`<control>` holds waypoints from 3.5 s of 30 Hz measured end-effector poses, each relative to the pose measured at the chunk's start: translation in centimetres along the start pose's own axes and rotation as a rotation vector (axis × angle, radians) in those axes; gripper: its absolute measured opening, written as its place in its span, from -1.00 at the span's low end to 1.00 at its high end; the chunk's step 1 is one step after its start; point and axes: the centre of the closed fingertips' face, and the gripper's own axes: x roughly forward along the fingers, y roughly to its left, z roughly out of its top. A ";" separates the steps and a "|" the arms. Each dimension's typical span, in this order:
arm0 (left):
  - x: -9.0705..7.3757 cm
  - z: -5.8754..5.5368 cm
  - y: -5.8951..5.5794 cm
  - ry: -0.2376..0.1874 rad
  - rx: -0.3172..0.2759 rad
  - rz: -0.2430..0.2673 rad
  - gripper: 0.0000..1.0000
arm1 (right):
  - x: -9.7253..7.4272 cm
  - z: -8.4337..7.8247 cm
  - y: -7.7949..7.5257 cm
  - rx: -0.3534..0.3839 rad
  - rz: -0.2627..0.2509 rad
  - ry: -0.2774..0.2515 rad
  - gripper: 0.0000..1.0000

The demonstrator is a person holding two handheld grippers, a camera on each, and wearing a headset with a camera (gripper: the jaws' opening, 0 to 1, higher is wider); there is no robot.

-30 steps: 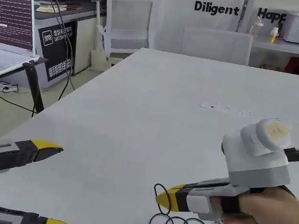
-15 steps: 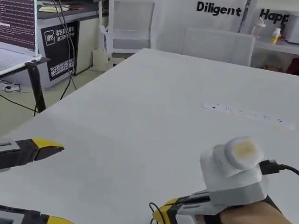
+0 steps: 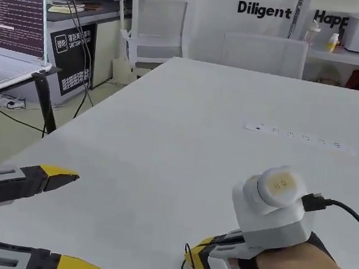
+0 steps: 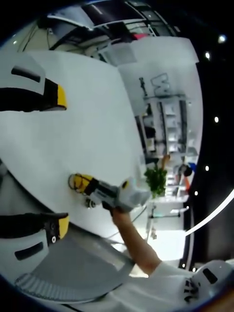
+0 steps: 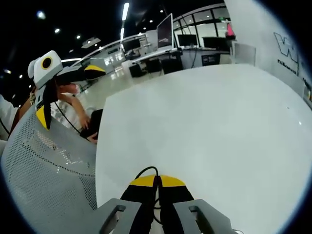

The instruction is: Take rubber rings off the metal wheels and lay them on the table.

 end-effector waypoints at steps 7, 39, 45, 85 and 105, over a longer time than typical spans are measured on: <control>0.0 0.0 0.0 0.003 0.003 -0.002 0.76 | 0.0 0.1 -0.2 0.012 -0.015 0.000 -0.98; 0.4 0.0 -0.4 0.009 0.016 -0.017 0.74 | -7.6 1.2 -0.7 -0.010 -0.051 -0.105 -1.00; 0.4 0.0 -0.5 0.010 0.014 -0.020 0.75 | -11.3 1.5 -0.9 -0.079 -0.092 -0.153 -0.94; 1.8 -1.0 -1.6 0.062 -0.001 -0.105 0.96 | -21.6 -7.8 -0.6 0.108 -0.296 -0.244 0.49; 2.7 -1.8 -3.3 0.100 -0.078 -0.176 1.00 | -20.1 -12.9 0.5 0.227 -0.318 -0.138 0.98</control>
